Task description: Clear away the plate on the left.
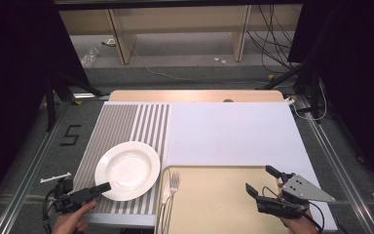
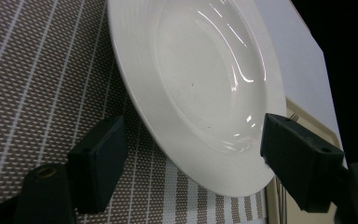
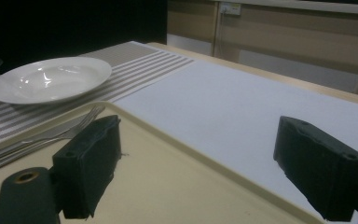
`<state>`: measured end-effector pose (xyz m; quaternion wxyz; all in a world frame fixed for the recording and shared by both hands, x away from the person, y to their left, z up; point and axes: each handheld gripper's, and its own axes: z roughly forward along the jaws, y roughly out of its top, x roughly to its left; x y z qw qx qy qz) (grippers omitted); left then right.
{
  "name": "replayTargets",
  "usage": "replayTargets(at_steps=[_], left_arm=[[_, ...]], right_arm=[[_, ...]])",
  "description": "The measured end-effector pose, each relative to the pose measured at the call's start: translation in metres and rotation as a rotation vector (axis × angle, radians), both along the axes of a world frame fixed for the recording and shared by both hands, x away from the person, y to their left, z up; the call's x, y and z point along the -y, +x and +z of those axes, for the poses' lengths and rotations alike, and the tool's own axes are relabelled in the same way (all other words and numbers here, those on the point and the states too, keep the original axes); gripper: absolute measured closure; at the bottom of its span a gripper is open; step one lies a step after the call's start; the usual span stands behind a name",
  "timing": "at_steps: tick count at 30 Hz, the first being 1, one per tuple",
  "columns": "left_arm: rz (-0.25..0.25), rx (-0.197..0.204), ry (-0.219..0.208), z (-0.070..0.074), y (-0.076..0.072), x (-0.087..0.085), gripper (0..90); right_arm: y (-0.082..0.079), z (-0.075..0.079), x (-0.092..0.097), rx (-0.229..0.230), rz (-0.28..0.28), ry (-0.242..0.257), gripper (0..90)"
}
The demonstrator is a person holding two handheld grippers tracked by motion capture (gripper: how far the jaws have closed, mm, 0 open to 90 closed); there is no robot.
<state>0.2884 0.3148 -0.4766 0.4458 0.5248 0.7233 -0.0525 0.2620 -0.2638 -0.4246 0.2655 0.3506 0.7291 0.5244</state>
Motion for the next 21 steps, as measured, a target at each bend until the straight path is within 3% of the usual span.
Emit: replayTargets(at_steps=[12, 21], left_arm=[[0.031, -0.035, -0.06, -0.01, 0.001, 0.006, 28.9], [0.09, -0.039, -0.127, -0.017, 0.002, 0.008, 38.5]], right_arm=[[0.0, 0.0, -0.001, -0.001, 0.001, 0.008, 15.6], [0.0, 0.0, -0.001, -0.004, 0.001, 0.01, 15.6]])
